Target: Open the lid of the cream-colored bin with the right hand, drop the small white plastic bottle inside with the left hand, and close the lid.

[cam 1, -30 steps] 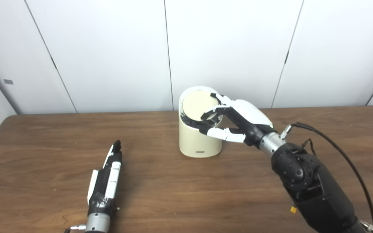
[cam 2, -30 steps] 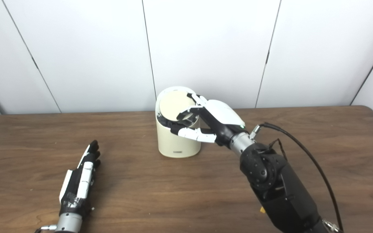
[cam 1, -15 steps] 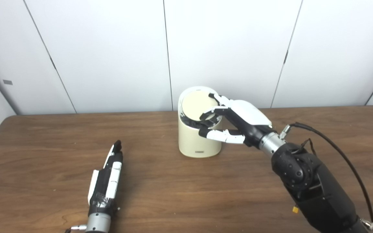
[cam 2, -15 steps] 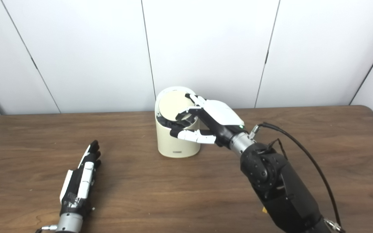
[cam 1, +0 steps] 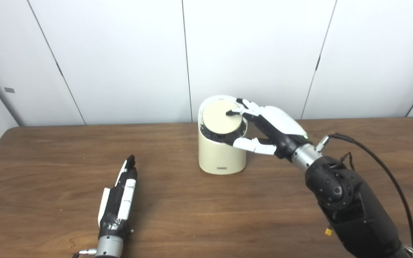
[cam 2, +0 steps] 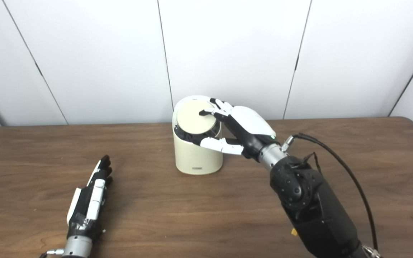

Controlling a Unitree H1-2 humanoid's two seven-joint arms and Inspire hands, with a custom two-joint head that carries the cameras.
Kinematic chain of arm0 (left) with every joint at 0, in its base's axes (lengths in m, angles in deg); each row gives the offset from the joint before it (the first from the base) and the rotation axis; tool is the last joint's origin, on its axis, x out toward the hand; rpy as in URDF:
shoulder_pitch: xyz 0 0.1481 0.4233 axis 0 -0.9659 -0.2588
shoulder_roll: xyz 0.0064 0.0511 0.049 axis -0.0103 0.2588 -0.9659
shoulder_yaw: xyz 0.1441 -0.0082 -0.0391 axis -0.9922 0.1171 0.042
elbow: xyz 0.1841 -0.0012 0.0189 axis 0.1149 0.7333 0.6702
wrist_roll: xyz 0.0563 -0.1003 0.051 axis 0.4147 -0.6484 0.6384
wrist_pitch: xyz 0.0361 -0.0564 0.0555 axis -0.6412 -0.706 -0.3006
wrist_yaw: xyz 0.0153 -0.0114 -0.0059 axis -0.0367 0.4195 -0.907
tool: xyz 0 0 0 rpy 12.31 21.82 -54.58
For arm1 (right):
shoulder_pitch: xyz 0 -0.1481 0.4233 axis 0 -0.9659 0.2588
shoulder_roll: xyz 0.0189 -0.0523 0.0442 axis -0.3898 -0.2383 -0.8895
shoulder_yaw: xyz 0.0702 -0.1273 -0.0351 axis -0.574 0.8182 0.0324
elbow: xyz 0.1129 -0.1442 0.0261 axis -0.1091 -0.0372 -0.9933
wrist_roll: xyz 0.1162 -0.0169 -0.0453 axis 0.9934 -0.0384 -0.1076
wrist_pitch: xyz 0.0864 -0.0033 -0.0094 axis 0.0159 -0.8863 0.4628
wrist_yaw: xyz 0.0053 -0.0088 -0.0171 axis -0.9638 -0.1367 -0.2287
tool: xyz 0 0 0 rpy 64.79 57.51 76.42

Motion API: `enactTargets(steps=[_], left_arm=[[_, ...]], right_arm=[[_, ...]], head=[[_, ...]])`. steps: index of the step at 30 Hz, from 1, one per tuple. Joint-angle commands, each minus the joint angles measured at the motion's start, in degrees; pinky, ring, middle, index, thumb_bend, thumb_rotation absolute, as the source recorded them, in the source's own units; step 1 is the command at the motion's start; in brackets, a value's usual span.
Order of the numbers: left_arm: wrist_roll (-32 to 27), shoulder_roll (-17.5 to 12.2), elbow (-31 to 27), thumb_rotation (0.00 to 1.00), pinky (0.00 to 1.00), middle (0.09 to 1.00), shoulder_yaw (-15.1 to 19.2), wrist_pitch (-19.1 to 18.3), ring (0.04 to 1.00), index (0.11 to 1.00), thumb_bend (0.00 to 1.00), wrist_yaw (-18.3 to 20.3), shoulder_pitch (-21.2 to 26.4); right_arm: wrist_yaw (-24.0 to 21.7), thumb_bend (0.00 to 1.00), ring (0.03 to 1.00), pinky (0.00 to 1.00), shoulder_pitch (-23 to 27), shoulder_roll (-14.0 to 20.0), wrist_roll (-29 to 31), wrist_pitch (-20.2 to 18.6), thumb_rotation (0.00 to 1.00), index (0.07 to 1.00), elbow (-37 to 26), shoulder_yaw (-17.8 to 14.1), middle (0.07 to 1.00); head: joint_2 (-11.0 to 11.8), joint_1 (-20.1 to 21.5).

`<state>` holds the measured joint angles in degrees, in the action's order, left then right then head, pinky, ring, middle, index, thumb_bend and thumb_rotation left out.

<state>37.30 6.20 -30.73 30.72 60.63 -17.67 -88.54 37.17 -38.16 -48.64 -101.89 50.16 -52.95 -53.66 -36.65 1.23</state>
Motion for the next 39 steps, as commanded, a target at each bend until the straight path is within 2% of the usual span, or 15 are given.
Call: enactTargets(steps=[1, 4, 8, 15, 17, 19, 21, 25, 28, 31, 35, 39], left_arm=[[0.1, 0.4, 1.0, 0.91, 1.00, 1.000, -0.6, 0.1, 1.000, 1.000, 0.62, -0.1, -1.2], [0.0, 0.5, 1.0, 0.90, 1.00, 1.000, -0.5, -0.1, 1.000, 1.000, 0.62, -0.1, -1.3], [-0.3, 0.3, 1.2, 0.91, 1.00, 1.000, -0.4, 0.3, 1.000, 1.000, 0.61, 0.1, -1.2], [-0.9, 0.1, 1.5, 0.92, 1.00, 1.000, 0.2, 1.0, 1.000, 1.000, 0.62, 0.0, -1.0], [-1.4, -0.1, 1.6, 0.93, 1.00, 1.000, 0.4, 1.3, 1.000, 1.000, 0.61, 0.3, -0.9], [-1.9, -0.4, 1.5, 0.94, 1.00, 1.000, 0.4, 1.4, 1.000, 1.000, 0.59, 0.8, -0.8], [-2.6, -0.7, 1.4, 0.94, 1.00, 1.000, 0.6, 1.3, 1.000, 1.000, 0.58, 1.2, -0.8], [-4.2, -1.2, 0.5, 0.98, 1.00, 1.000, 0.8, 1.2, 1.000, 1.000, 0.54, 1.9, -1.0], [-4.4, -1.5, -0.7, 0.96, 1.00, 1.000, 0.6, 0.6, 1.000, 1.000, 0.53, 2.1, -1.5], [-3.6, -2.0, -2.1, 0.93, 1.00, 1.000, -0.1, 0.2, 1.000, 1.000, 0.55, 2.3, -2.4], [-3.6, -2.1, -4.4, 0.97, 1.00, 1.000, -0.4, -0.6, 1.000, 1.000, 0.55, 2.5, -3.9], [-4.0, -2.2, -6.1, 1.00, 1.00, 1.000, -0.5, -0.6, 1.000, 1.000, 0.54, 2.8, -5.4]], right_arm=[[1.1, 0.57, 1.000, 1.00, 1.2, -0.1, 0.7, -0.1, 0.99, 0.927, -3.1, -1.9, 1.000], [1.6, 0.58, 1.000, 1.00, -0.1, -0.3, 1.0, -0.6, 0.99, 0.948, -4.6, -3.5, 1.000], [2.1, 0.54, 1.000, 1.00, -2.4, -0.2, 1.9, -0.5, 0.99, 0.951, -5.7, -5.8, 1.000], [3.2, 0.57, 1.000, 0.99, -10.4, -0.3, 6.6, -1.7, 1.00, 0.984, -7.1, -11.8, 1.000], [3.6, 0.58, 1.000, 0.99, -13.2, -0.4, 9.3, -1.8, 1.00, 0.989, -7.4, -13.9, 1.000], [4.7, 0.57, 1.000, 1.00, -15.7, -0.6, 12.5, -0.1, 1.00, 0.993, -6.5, -15.9, 1.000], [5.8, 0.56, 1.000, 1.00, -17.6, -2.1, 18.7, 2.0, 1.00, 0.989, -5.1, -18.7, 1.000], [7.0, 0.62, 1.000, 1.00, -20.5, -5.6, 29.7, 3.5, 1.00, 0.992, -2.7, -22.9, 1.000], [8.8, 0.67, 1.000, 1.00, -22.2, -7.0, 32.5, 5.5, 1.00, 0.990, -0.8, -24.1, 1.000], [10.4, 0.63, 1.000, 1.00, -24.3, -8.4, 34.5, 7.2, 1.00, 0.995, 0.4, -24.6, 1.000], [12.2, 0.60, 1.000, 1.00, -26.7, -10.0, 36.4, 7.2, 1.00, 1.000, 0.7, -24.6, 1.000], [13.2, 0.60, 1.000, 1.00, -27.9, -10.9, 38.6, 9.5, 1.00, 1.000, 1.5, -24.4, 1.000]], head=[[-0.1, 0.0], [0.0, 0.0], [0.0, 0.0], [-0.1, 0.5], [-0.1, 0.6], [-0.2, 0.7], [-0.3, 0.9], [-0.7, 1.2], [-1.0, 1.2], [-1.3, 0.9], [-1.8, 0.5], [-2.5, -0.3]])
